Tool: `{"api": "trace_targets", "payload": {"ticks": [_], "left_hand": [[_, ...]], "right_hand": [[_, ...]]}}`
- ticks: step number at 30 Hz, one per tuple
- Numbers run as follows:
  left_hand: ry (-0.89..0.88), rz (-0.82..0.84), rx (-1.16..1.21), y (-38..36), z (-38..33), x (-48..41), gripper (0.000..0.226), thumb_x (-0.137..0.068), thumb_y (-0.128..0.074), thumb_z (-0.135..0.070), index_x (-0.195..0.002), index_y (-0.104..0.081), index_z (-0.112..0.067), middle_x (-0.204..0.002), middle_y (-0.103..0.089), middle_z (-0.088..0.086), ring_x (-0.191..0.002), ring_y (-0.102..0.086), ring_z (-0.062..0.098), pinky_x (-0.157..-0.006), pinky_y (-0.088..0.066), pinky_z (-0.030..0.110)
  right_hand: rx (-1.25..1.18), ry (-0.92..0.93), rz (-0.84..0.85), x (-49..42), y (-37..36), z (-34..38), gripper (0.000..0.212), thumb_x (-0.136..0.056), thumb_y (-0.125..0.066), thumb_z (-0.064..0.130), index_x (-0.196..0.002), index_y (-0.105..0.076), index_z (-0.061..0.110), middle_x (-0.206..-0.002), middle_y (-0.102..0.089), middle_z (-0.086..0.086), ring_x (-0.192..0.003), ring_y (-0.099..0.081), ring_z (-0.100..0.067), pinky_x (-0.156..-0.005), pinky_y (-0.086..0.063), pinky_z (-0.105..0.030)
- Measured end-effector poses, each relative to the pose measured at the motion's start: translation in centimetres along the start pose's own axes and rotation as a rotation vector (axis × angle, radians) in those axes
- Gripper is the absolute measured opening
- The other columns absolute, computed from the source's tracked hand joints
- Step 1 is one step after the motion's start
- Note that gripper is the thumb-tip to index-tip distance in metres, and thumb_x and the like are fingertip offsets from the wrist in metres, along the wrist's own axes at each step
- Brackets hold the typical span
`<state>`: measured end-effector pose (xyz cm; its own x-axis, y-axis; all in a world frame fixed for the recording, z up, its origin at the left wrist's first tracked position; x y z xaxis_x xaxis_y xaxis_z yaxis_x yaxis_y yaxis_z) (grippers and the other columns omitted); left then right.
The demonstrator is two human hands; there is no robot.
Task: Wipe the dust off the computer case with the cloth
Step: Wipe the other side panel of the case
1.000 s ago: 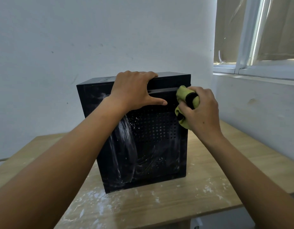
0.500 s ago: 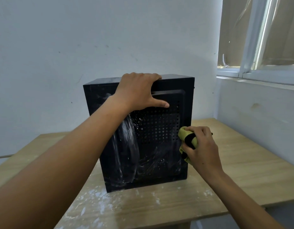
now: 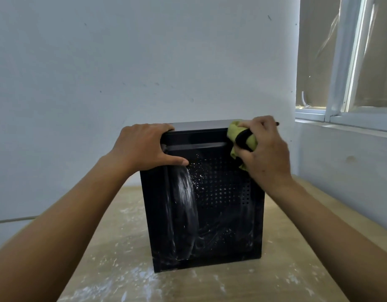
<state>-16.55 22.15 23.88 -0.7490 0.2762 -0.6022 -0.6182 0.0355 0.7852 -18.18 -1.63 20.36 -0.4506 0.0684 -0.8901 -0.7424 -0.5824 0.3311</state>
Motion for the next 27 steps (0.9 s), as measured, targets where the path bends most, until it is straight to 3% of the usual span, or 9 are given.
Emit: {"api": "trace_targets", "payload": {"ticks": [6,9,11,15,18,23,27], "left_hand": [[-0.016,-0.055,0.021,-0.3,0.1,0.1,0.096,-0.05,-0.053,-0.095,-0.126,-0.057,-0.036,-0.112,-0.069,-0.013,-0.1,-0.064,0.019,-0.07,-0.036,0.029],[-0.037,-0.049,0.013,-0.2,0.4,0.3,0.074,-0.066,-0.068,-0.073,-0.13,-0.054,-0.037,-0.116,-0.067,-0.013,-0.101,-0.064,0.021,-0.07,-0.035,0.028],[-0.044,-0.047,-0.001,-0.1,0.4,0.3,0.073,-0.069,-0.071,-0.065,-0.133,-0.053,-0.036,-0.118,-0.066,-0.013,-0.101,-0.063,0.022,-0.07,-0.032,0.028],[-0.039,-0.084,0.053,0.0,0.5,0.4,0.086,-0.054,-0.051,-0.087,-0.125,-0.058,-0.039,-0.109,-0.068,-0.017,-0.096,-0.065,0.016,-0.066,-0.031,0.027],[-0.03,-0.079,0.068,-0.3,0.6,0.3,0.101,-0.046,-0.053,-0.097,-0.128,-0.057,-0.037,-0.112,-0.069,-0.015,-0.099,-0.065,0.017,-0.069,-0.033,0.028],[0.013,-0.069,0.067,-0.2,0.6,0.5,0.096,-0.054,-0.064,-0.084,-0.135,-0.052,-0.034,-0.125,-0.064,-0.012,-0.113,-0.061,0.018,-0.078,-0.036,0.029],[0.02,-0.104,0.118,0.1,1.1,1.3,0.09,-0.058,-0.065,-0.082,-0.133,-0.053,-0.034,-0.123,-0.064,-0.014,-0.112,-0.06,0.015,-0.076,-0.034,0.026]], "right_hand": [[0.017,0.24,0.043,1.0,-4.5,7.7,0.053,-0.057,-0.088,0.019,-0.104,-0.065,0.018,-0.107,-0.057,-0.003,-0.078,-0.061,-0.025,-0.055,-0.048,-0.03],[-0.007,0.327,0.09,1.0,-6.6,10.7,0.051,-0.056,-0.087,0.014,-0.103,-0.067,0.015,-0.11,-0.058,-0.005,-0.081,-0.062,-0.025,-0.049,-0.048,-0.029],[-0.015,0.362,0.123,0.9,-7.0,11.2,0.05,-0.058,-0.087,0.013,-0.104,-0.066,0.016,-0.113,-0.057,-0.005,-0.083,-0.062,-0.024,-0.048,-0.048,-0.028],[0.004,0.402,0.16,0.6,-6.1,10.2,0.048,-0.066,-0.085,0.016,-0.109,-0.064,0.019,-0.116,-0.053,-0.004,-0.084,-0.06,-0.022,-0.051,-0.048,-0.03],[0.021,0.352,0.149,0.7,-4.9,8.2,0.049,-0.067,-0.084,0.019,-0.112,-0.064,0.021,-0.116,-0.052,-0.003,-0.086,-0.061,-0.023,-0.055,-0.052,-0.032],[0.026,0.137,0.099,0.7,-2.0,2.4,0.056,-0.064,-0.083,0.014,-0.114,-0.062,0.028,-0.12,-0.047,0.001,-0.088,-0.061,-0.03,-0.069,-0.053,-0.038],[0.063,0.075,0.049,0.6,0.1,-0.7,0.05,-0.067,-0.082,0.011,-0.112,-0.063,0.022,-0.118,-0.047,-0.003,-0.079,-0.059,-0.033,-0.067,-0.052,-0.038]]}}
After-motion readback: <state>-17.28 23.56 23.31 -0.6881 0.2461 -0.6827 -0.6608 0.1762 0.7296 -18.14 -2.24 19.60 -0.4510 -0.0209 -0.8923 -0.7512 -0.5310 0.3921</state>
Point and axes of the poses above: each hand's wrist, its own x-axis away from the middle knuckle, its own y-axis out of the back of the hand, z = x × y, the point moved 5 cm from there along -x, towards the middle knuckle
